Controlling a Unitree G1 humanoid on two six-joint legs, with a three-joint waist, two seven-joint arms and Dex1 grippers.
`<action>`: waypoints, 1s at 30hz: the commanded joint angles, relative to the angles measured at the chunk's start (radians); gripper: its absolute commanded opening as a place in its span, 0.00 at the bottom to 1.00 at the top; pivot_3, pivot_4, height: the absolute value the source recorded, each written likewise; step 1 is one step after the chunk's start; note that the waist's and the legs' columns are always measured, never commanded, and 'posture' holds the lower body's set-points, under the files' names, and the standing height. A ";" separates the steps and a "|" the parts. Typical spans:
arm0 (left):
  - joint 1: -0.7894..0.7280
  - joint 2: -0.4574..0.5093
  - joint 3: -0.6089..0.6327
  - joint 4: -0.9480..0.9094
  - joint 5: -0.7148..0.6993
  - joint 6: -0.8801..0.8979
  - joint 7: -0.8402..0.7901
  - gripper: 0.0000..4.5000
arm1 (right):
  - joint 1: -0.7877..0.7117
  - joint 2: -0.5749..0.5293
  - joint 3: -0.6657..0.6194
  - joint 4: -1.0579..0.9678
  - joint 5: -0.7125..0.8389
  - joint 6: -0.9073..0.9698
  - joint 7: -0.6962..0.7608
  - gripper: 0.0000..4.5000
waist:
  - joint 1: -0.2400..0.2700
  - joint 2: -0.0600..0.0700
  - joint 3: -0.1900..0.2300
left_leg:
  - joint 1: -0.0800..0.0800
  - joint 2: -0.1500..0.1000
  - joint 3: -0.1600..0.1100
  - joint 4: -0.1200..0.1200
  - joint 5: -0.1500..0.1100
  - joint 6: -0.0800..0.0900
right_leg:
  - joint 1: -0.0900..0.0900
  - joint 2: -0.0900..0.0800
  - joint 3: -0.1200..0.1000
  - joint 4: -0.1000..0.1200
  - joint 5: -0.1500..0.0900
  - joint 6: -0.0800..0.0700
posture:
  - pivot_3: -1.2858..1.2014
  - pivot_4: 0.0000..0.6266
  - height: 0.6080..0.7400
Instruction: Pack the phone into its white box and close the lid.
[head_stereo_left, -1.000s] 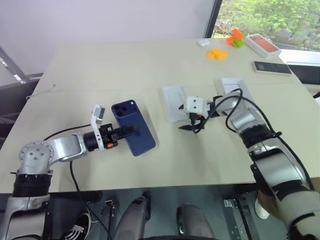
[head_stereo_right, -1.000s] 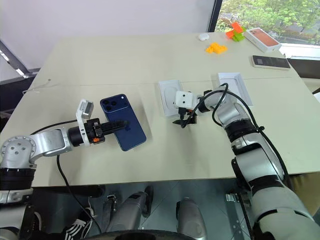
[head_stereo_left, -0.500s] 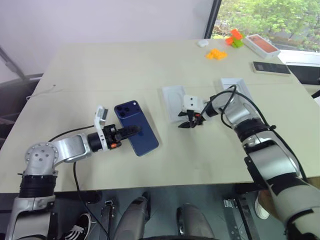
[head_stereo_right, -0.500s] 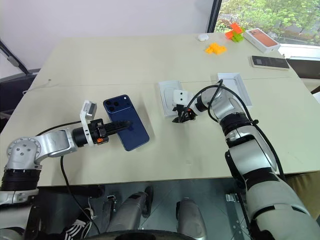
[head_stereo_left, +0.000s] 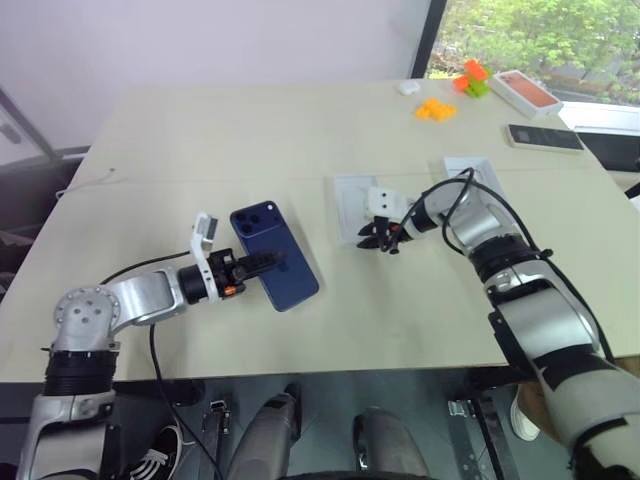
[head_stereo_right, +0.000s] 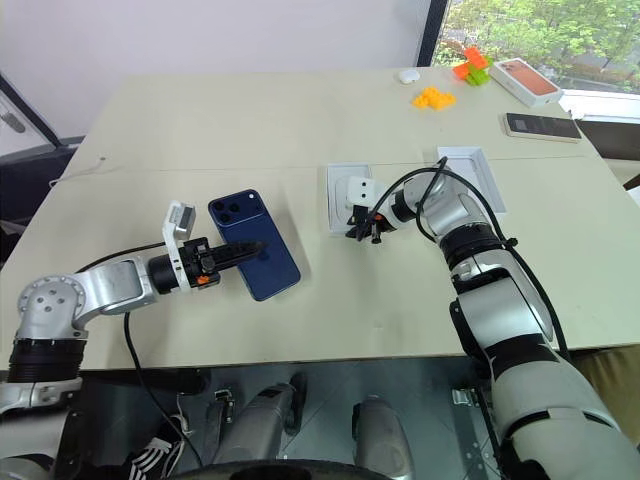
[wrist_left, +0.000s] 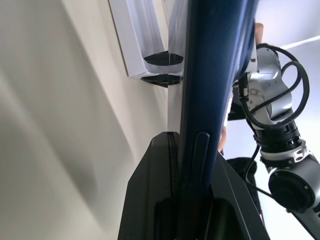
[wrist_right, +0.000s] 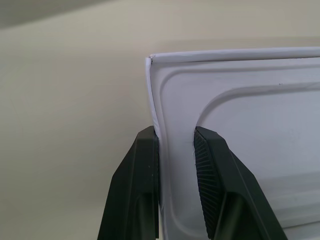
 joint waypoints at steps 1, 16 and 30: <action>-0.009 0.007 0.043 -0.050 -0.045 -0.011 -0.002 0.00 | 0.040 -0.026 -0.024 -0.087 0.029 0.048 0.037 0.11 | 0.002 0.000 0.000 | 0.000 0.000 0.000 0.000 0.000 0.000 | 0.000 0.000 0.000 0.000 0.000 0.000 | 0.52 0.24 1.00; -0.016 0.013 0.050 -0.043 -0.039 -0.005 0.001 0.00 | 0.504 -0.255 -0.103 -1.039 0.222 0.514 0.088 0.11 | 0.003 0.000 0.000 | -0.002 0.000 0.000 0.000 -0.002 0.000 | -0.002 -0.002 0.000 0.000 -0.002 -0.003 | 0.52 0.24 1.00; -0.082 0.026 0.051 0.029 0.002 0.032 -0.046 0.00 | 0.618 -0.255 -0.046 -1.219 0.265 0.615 -0.034 0.35 | 0.003 0.000 0.000 | -0.003 0.000 0.001 0.000 -0.002 0.002 | -0.001 -0.003 0.000 -0.004 -0.002 -0.003 | 0.52 0.24 1.00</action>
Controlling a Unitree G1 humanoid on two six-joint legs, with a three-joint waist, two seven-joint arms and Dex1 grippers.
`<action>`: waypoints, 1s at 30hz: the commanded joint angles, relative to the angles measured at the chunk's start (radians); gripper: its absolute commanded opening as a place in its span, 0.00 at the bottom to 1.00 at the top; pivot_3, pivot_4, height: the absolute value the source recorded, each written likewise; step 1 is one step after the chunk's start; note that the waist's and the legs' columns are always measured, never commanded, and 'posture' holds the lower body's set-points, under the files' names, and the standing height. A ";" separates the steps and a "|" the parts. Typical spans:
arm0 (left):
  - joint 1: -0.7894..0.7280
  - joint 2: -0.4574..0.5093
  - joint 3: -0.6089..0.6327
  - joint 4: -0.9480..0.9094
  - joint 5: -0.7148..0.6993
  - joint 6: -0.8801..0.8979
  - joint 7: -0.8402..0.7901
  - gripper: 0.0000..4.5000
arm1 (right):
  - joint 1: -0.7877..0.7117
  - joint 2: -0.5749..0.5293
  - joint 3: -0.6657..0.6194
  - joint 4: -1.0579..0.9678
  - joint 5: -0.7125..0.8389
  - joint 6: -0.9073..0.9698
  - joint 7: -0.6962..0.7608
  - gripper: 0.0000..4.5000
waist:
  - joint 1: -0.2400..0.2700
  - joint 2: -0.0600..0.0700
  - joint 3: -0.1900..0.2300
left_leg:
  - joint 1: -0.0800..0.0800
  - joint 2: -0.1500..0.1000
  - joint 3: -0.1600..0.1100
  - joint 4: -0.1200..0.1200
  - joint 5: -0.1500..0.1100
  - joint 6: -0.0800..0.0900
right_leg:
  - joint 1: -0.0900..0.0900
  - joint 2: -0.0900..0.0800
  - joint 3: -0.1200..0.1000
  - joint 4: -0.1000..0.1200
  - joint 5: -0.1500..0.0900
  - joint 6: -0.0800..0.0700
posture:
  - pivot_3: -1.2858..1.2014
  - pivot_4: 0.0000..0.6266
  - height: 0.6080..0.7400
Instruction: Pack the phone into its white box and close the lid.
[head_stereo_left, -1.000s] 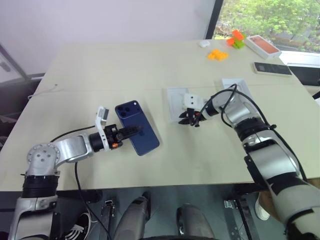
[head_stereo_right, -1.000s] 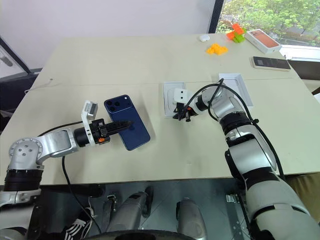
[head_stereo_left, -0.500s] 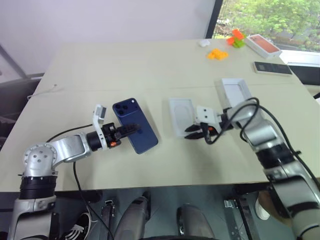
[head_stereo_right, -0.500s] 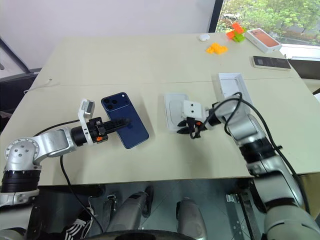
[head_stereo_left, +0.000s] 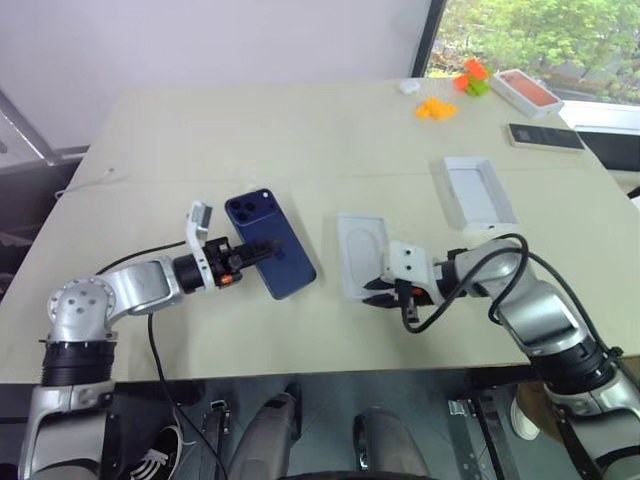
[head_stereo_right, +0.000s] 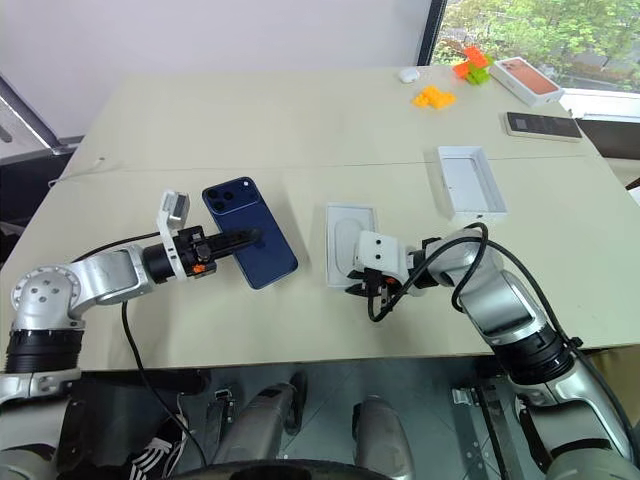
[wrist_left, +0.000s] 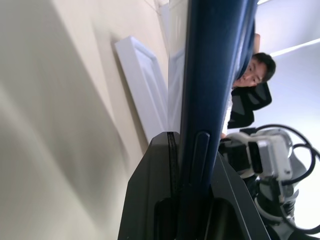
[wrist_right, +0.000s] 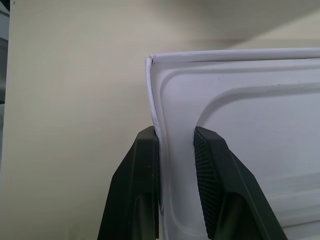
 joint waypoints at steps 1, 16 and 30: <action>-0.022 0.009 0.026 -0.014 -0.007 0.010 -0.032 0.00 | 0.022 -0.012 0.024 -0.026 0.038 0.011 0.012 0.43 | 0.001 0.000 0.000 | 0.000 0.000 0.000 0.000 0.000 0.000 | 0.000 0.000 0.000 0.000 0.000 0.000 | 0.52 0.24 1.00; -0.152 -0.078 -0.091 0.116 -0.162 0.092 0.028 0.00 | -0.154 -0.079 -0.130 0.163 0.207 -0.075 0.087 0.88 | 0.004 -0.001 0.000 | 0.000 0.000 0.000 0.001 0.000 0.002 | 0.001 0.000 0.000 -0.001 0.002 0.003 | 0.52 0.24 1.00; -0.483 -0.236 -0.235 0.466 0.420 0.176 -0.338 0.00 | -0.043 -0.136 -0.280 0.357 0.227 -0.412 0.094 0.88 | -0.003 -0.001 0.001 | -0.001 0.000 0.002 0.001 0.001 0.002 | 0.003 0.001 -0.001 0.002 0.003 0.007 | 0.52 0.24 1.00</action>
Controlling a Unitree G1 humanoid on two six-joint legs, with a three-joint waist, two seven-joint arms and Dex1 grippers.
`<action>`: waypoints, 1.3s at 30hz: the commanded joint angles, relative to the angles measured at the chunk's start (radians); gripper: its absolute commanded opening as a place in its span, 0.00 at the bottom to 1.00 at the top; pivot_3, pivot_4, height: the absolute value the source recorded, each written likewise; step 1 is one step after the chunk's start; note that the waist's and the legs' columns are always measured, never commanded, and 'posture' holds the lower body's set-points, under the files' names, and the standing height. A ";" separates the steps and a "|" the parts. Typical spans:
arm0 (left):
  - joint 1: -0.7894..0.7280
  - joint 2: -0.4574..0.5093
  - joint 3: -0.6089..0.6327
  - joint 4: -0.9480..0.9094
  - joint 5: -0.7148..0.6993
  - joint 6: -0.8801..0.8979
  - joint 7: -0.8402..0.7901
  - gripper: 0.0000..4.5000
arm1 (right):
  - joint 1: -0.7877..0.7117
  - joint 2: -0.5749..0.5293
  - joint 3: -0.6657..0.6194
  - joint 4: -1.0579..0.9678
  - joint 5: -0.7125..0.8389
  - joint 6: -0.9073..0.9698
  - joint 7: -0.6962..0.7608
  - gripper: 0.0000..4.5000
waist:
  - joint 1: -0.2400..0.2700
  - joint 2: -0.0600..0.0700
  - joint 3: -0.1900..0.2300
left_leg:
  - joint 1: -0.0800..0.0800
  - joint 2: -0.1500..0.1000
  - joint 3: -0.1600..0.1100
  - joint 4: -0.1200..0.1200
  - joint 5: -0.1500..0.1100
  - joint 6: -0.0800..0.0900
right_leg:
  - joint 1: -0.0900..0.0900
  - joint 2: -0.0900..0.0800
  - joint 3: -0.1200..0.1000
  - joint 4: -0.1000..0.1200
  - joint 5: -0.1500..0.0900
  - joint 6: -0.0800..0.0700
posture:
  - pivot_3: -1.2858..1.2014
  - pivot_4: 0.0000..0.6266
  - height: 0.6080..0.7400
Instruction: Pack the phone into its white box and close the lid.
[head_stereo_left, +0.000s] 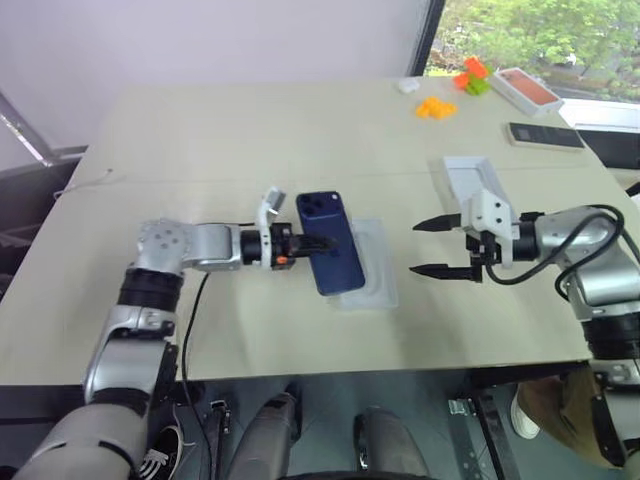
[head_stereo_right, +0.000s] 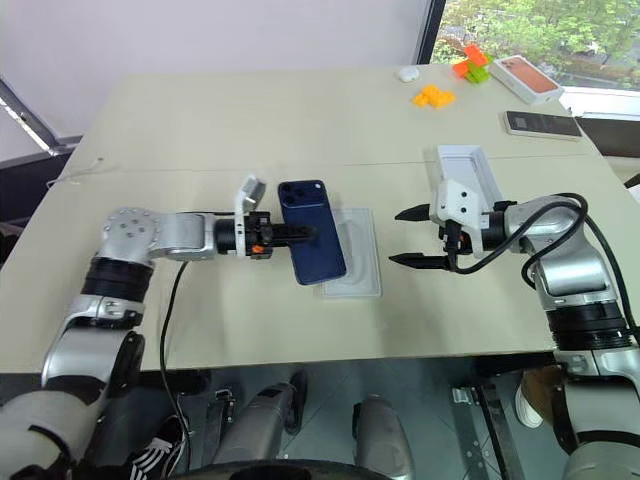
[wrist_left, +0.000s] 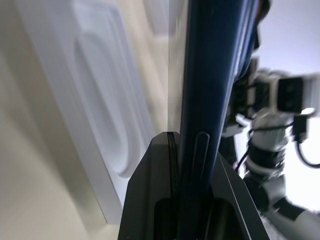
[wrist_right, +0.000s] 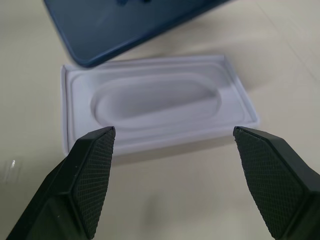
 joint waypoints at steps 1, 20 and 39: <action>-0.064 -0.010 -0.012 0.037 0.118 0.003 -0.141 0.00 | 0.013 -0.015 -0.021 -0.046 0.006 -0.008 -0.023 0.88 | 0.000 0.000 0.000 | 0.000 0.000 0.000 0.000 0.000 0.000 | 0.000 0.000 0.000 0.000 0.000 0.000 | 0.52 0.24 1.00; -0.212 -0.151 0.019 0.310 0.569 -0.060 -0.429 0.00 | 0.050 -0.012 0.016 -0.099 -0.020 0.035 -0.095 0.88 | 0.002 -0.001 0.000 | -0.001 0.000 -0.001 0.000 0.001 -0.002 | -0.001 0.000 -0.001 0.001 0.001 0.001 | 0.52 0.24 1.00; -0.237 -0.184 -0.026 0.197 0.709 0.012 -0.564 0.99 | 0.031 0.005 0.035 -0.081 -0.041 0.015 -0.132 0.89 | 0.002 -0.001 0.000 | 0.002 0.000 -0.001 0.002 0.002 -0.003 | 0.002 0.002 -0.001 0.004 0.002 0.003 | 0.52 0.24 1.00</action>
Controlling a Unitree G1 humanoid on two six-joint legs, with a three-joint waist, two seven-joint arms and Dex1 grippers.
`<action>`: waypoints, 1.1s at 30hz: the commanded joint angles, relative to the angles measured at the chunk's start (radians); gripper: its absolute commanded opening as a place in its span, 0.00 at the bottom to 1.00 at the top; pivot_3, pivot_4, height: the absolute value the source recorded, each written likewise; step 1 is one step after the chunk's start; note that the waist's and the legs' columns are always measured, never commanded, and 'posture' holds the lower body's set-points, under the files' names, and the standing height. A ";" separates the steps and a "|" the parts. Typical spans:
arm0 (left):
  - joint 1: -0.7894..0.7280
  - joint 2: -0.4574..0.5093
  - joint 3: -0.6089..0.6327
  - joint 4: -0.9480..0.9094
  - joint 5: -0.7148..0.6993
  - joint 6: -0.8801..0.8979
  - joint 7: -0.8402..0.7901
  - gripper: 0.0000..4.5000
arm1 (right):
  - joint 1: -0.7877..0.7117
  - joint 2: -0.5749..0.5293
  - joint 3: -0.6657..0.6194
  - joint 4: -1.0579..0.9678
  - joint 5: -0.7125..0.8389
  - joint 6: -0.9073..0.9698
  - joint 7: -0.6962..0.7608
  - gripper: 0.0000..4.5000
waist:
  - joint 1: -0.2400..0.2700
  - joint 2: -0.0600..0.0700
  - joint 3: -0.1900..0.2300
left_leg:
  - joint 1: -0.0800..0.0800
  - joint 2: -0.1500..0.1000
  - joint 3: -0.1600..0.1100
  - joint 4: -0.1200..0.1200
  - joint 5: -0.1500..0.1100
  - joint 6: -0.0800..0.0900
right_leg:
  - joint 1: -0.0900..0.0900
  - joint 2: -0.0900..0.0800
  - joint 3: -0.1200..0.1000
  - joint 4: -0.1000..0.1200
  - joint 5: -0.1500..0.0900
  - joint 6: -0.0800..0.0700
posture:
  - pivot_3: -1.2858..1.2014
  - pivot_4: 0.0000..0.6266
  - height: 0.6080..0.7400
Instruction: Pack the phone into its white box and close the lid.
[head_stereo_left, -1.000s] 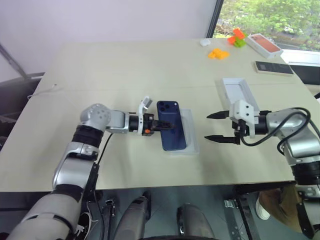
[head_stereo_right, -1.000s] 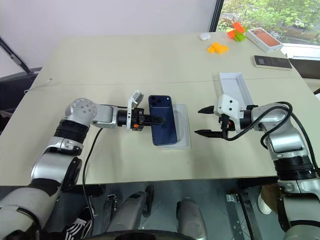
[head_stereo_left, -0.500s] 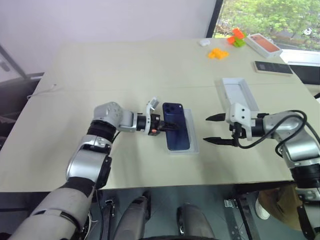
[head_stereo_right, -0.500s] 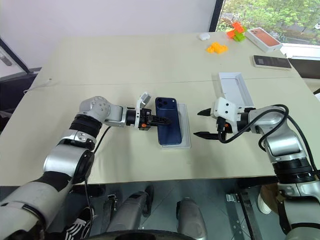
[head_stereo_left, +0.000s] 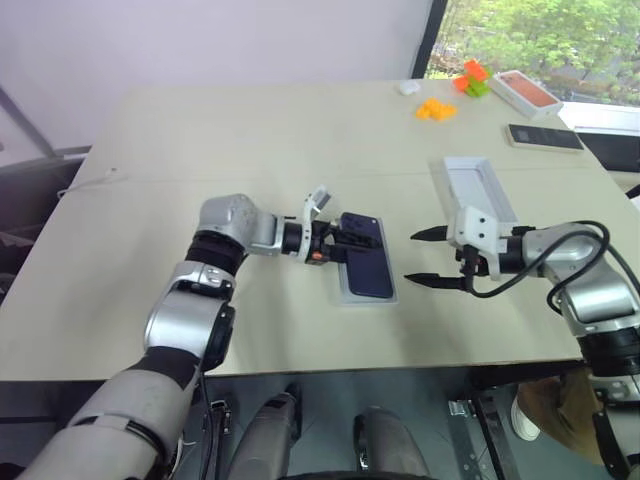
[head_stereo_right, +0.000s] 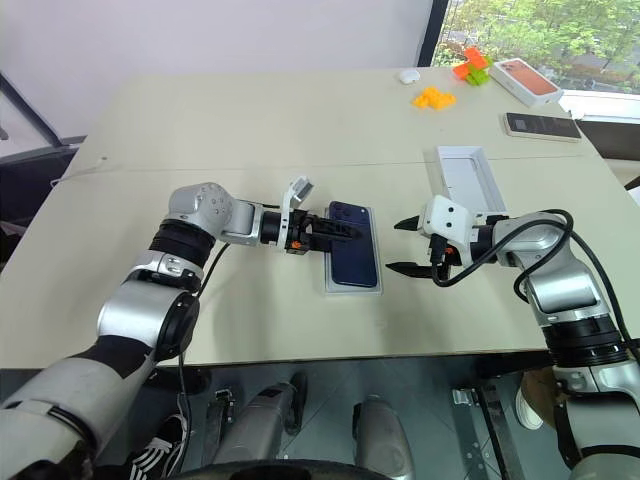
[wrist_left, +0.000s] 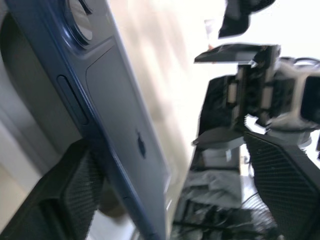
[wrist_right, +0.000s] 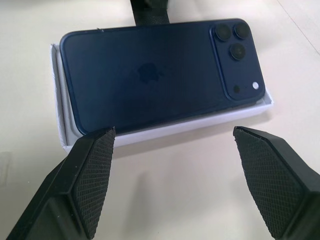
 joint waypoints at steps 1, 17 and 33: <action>0.002 0.018 -0.018 -0.100 -0.006 0.050 -0.047 0.99 | -0.032 0.010 -0.003 -0.002 -0.002 -0.020 -0.010 0.89 | 0.000 0.000 0.000 | 0.000 0.000 0.000 -0.001 0.000 0.000 | 0.000 0.000 0.000 0.000 0.000 0.000 | 0.52 0.24 1.00; 0.116 0.157 0.067 -0.409 -0.035 0.202 0.002 0.99 | -0.081 0.038 0.010 0.045 -0.014 -0.031 -0.015 0.89 | 0.000 0.000 0.000 | 0.000 0.001 0.000 0.002 0.001 -0.002 | -0.003 0.001 0.001 0.008 0.000 0.000 | 0.52 0.24 1.00; 0.233 -0.096 0.267 -0.487 0.026 0.002 0.362 0.13 | -0.103 0.195 0.007 0.052 0.012 0.031 -0.154 0.11 | 0.002 0.000 0.000 | -0.001 0.001 -0.002 0.009 0.001 -0.001 | -0.001 0.002 0.001 0.010 0.000 0.000 | 0.52 0.24 1.00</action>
